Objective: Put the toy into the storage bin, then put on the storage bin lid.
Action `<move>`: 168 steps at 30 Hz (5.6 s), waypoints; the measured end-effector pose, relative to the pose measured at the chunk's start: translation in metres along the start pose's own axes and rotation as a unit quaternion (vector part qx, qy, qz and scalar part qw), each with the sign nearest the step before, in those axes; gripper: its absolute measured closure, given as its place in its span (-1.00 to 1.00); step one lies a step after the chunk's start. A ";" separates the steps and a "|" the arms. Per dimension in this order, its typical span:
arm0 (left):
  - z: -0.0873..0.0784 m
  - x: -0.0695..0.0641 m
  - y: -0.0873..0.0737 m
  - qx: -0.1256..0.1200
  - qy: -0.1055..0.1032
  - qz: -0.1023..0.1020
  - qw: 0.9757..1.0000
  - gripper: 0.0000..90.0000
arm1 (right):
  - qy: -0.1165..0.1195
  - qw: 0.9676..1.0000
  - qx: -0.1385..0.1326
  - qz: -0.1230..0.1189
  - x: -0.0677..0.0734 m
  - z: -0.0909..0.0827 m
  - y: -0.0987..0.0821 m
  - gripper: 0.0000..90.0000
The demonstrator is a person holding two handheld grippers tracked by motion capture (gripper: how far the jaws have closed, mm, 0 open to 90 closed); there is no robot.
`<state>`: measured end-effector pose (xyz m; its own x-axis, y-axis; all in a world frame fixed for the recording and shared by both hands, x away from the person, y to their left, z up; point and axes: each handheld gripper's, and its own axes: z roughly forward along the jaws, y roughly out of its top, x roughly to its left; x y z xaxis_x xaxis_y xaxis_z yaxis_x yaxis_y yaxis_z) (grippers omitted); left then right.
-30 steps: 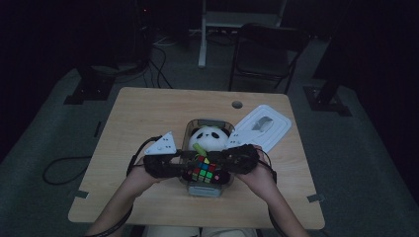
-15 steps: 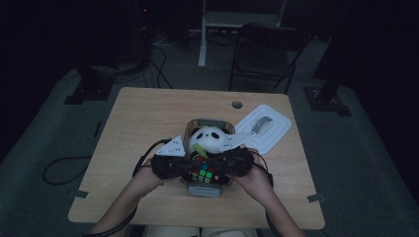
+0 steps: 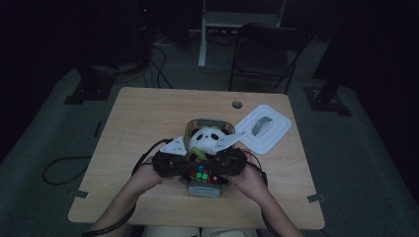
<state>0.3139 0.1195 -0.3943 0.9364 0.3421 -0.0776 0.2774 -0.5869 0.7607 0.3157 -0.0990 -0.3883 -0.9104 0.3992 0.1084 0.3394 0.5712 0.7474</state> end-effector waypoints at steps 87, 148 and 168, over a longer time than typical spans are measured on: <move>-0.028 0.065 -0.092 -0.061 0.136 -0.090 0.985 -0.99 | -0.278 0.928 -0.066 0.239 -0.107 -0.056 -0.118 -0.73; 0.003 0.067 -0.102 -0.049 0.154 -0.108 0.981 -0.99 | -0.428 0.829 -0.006 0.359 -0.221 0.028 -0.098 0.26; 0.003 0.067 -0.095 -0.057 0.161 -0.105 0.980 -0.99 | -0.330 0.882 -0.049 0.332 -0.198 -0.009 -0.117 0.56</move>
<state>0.3512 0.1964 -0.4739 0.7404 0.6705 -0.0471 0.4136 -0.3992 0.8183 0.4545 -0.2511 -0.4912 -0.1713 0.9718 0.1622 0.6938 0.0021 0.7202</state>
